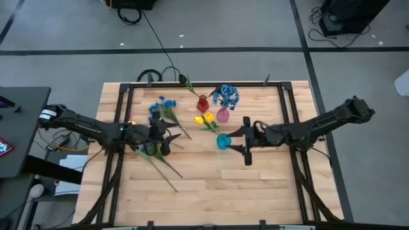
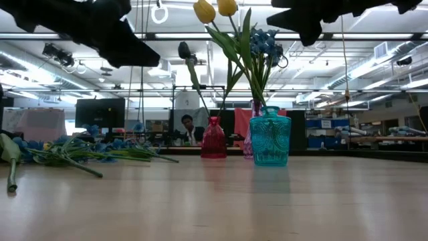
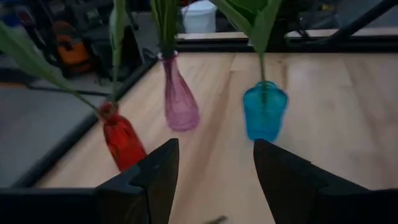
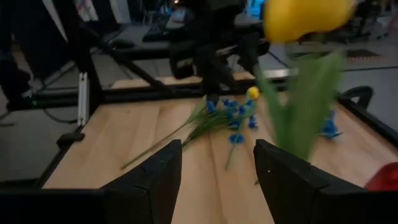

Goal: Sort flowers into vase by color
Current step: Put the blue flowers into the pink vase

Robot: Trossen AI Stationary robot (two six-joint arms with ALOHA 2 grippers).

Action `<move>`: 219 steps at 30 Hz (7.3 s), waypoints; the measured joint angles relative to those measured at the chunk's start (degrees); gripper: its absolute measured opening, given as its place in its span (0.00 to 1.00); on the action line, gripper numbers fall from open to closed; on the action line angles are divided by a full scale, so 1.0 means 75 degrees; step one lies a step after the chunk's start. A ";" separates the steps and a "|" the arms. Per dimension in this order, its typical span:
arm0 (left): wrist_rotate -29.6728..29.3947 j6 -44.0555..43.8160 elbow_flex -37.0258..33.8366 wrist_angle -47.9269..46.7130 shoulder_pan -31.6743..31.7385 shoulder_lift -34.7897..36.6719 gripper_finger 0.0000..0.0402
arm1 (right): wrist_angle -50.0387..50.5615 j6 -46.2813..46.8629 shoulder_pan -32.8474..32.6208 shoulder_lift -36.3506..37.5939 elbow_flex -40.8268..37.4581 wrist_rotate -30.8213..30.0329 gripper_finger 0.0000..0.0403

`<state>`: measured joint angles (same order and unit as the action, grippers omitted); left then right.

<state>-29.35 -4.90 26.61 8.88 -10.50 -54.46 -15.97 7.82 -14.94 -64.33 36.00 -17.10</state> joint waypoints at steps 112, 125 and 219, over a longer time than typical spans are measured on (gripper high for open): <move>0.3792 -0.6022 0.2895 -0.4455 0.0007 -0.3260 0.49 | 0.0912 -0.0017 -0.0883 -0.1688 0.0237 0.0591 0.52; 0.2089 -0.2742 0.3968 -0.6078 -0.1855 -0.5320 0.49 | 0.0892 0.0220 -0.0883 -0.1688 0.0234 0.0210 0.52; -0.0590 0.0433 0.7251 -0.8548 -0.2166 -0.6289 0.04 | -0.2655 -0.1269 -0.1449 -0.5165 0.1507 -0.2463 0.09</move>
<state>-33.77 -1.65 80.99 -55.23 -26.74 -101.62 -35.88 -1.69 -25.80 -103.07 47.31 -35.58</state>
